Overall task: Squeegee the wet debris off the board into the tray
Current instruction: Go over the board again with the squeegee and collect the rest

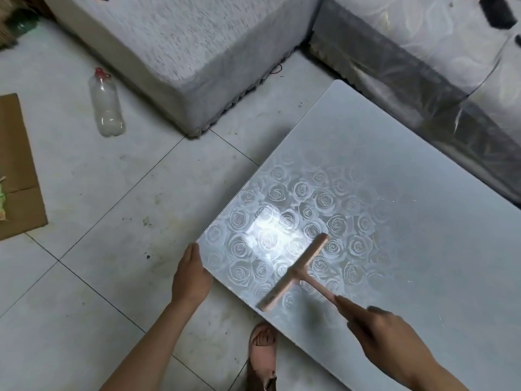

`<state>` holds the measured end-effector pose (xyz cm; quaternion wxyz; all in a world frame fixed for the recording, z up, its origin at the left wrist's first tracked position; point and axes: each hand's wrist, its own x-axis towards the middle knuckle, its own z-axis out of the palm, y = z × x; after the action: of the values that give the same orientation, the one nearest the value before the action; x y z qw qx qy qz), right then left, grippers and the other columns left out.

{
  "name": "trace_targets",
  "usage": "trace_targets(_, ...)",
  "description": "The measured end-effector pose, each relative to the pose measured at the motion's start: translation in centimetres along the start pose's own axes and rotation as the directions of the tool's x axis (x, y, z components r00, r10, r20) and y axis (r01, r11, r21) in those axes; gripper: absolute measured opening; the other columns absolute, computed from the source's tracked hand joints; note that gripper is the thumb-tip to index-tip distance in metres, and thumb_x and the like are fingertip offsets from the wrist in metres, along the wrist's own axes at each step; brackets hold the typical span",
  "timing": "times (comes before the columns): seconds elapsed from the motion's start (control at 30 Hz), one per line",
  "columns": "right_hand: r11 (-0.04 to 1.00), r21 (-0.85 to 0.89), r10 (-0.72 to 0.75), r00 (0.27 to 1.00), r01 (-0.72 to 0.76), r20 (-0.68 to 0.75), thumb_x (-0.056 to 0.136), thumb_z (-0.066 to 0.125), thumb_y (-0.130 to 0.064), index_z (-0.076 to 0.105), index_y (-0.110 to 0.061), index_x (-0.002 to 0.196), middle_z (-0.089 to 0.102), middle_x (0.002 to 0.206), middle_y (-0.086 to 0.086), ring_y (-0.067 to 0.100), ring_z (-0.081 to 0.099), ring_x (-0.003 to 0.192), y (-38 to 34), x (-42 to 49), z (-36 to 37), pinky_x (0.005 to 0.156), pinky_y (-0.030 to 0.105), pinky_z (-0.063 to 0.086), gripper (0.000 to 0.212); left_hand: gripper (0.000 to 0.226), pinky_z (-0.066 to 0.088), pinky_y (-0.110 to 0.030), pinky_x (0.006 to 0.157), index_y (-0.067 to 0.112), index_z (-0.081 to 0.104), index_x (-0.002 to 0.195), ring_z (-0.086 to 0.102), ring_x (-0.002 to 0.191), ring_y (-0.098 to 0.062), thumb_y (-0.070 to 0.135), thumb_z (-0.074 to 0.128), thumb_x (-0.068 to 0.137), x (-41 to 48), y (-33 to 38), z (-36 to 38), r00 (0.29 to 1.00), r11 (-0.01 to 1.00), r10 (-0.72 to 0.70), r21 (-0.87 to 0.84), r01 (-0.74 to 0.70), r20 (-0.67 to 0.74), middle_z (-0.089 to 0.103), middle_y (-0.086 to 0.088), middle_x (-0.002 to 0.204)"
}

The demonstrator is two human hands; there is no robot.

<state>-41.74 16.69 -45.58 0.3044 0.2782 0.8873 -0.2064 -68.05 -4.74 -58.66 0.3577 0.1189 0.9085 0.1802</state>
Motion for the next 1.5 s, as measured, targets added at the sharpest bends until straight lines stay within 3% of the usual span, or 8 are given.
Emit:
trace_targets(0.33, 0.952, -0.152, -0.277, 0.959, 0.265, -0.063, 0.097, 0.037, -0.027, 0.041, -0.033, 0.123, 0.056, 0.090, 0.012, 0.034, 0.056, 0.077, -13.6, 13.4, -5.6, 0.060, 0.032, 0.035, 0.028, 0.054, 0.037, -0.039, 0.106, 0.008, 0.040, 0.144, 0.046, 0.129, -0.028, -0.004, 0.036, 0.091, 2.9, -1.4, -1.4, 0.983, 0.909, -0.163, -0.400, 0.119, -0.080, 0.049, -0.011, 0.141)
trace_targets(0.6, 0.981, -0.154, -0.124, 0.992, 0.116, -0.038, 0.089, 0.035, -0.015, 0.006, -0.061, 0.140, 0.059, 0.082, 0.005, 0.027, 0.049, 0.070, -10.8, 8.4, -6.6, 0.060, 0.031, 0.036, 0.075, 0.049, 0.040, -0.037, 0.103, 0.010, 0.038, 0.144, 0.045, 0.129, -0.030, 0.010, 0.031, 0.095, 2.8, -2.3, -1.4, 0.976, 0.924, -0.202, -0.313, 0.218, 0.083, 0.044, -0.009, 0.146)
trace_targets(0.7, 0.961, -0.182, -0.217, 0.976, 0.208, -0.027, 0.083, 0.037, -0.011, 0.003, -0.061, 0.141, 0.054, 0.078, 0.006, 0.028, 0.042, 0.069, -13.7, 9.0, -8.1, 0.061, 0.031, 0.032, 0.084, 0.050, 0.047, -0.037, 0.090, 0.010, 0.041, 0.142, 0.052, 0.118, -0.034, 0.009, 0.034, 0.092, 3.1, -2.3, -1.7, 0.956, 0.923, -0.236, -0.267, 0.276, 0.172, 0.052, -0.012, 0.137)
trace_targets(0.83, 0.931, -0.248, -0.276, 0.961, 0.266, -0.003, 0.087, 0.042, -0.011, 0.026, -0.037, 0.146, 0.057, 0.082, 0.009, 0.031, 0.050, 0.074, -18.6, 12.0, -7.5, 0.057, 0.028, 0.028, 0.066, 0.039, 0.047, -0.038, 0.089, 0.008, 0.057, 0.126, 0.055, 0.111, -0.036, 0.004, 0.038, 0.092, 3.2, -2.8, -2.2, 0.954, 0.937, -0.249, -0.208, 0.281, 0.169, 0.060, -0.016, 0.125)
trace_targets(1.0, 0.958, -0.221, -0.187, 0.982, 0.182, -0.003, 0.089, 0.038, -0.015, 0.006, -0.053, 0.144, 0.058, 0.087, 0.010, 0.033, 0.055, 0.080, -12.3, 9.0, -5.3, 0.063, 0.033, 0.035, 0.074, 0.054, 0.049, -0.043, 0.096, 0.001, 0.050, 0.135, 0.062, 0.108, -0.035, -0.007, 0.056, 0.082, 2.7, -5.5, -2.0, 0.929, 0.874, -0.315, -0.323, 0.363, 0.194, 0.060, -0.021, 0.125)
trace_targets(1.17, 0.966, -0.259, -0.017, 1.000, 0.019, 0.009, 0.096, 0.031, -0.025, 0.008, -0.060, 0.141, 0.062, 0.087, 0.001, 0.026, 0.062, 0.088, -7.1, 5.1, -6.9, 0.064, 0.033, 0.039, 0.062, 0.011, 0.059, -0.039, 0.073, 0.000, 0.069, 0.075, 0.070, 0.060, -0.030, -0.002, 0.059, 0.080, 1.4, -5.3, -1.6, 0.948, 0.907, -0.292, -0.279, 0.317, 0.127, 0.069, -0.015, 0.068)
trace_targets(1.23, 0.961, -0.261, -0.104, 0.994, 0.094, -0.028, 0.095, 0.033, -0.025, -0.002, -0.064, 0.138, 0.046, 0.069, 0.000, 0.028, 0.061, 0.083, -8.2, 5.2, -7.1, 0.062, 0.033, 0.035, 0.068, 0.024, 0.058, -0.034, 0.064, 0.003, 0.061, 0.055, 0.067, 0.056, -0.030, 0.006, 0.064, 0.079, 1.2, -4.6, -1.2, 0.962, 0.941, -0.250, -0.205, 0.267, 0.105, 0.065, -0.012, 0.055)
trace_targets(1.5, 0.941, -0.269, -0.228, 0.973, 0.208, -0.046, 0.093, 0.038, -0.019, 0.023, -0.046, 0.142, 0.041, 0.071, 0.004, 0.031, 0.047, 0.067, -12.3, 11.1, -5.0, 0.058, 0.032, 0.035, 0.058, 0.035, 0.044, -0.031, 0.069, 0.008, 0.056, 0.070, 0.058, 0.079, -0.031, 0.026, 0.044, 0.097, 1.1, -4.5, -0.7, 0.946, 0.943, -0.324, -0.076, 0.324, 0.012, 0.064, -0.011, 0.074)
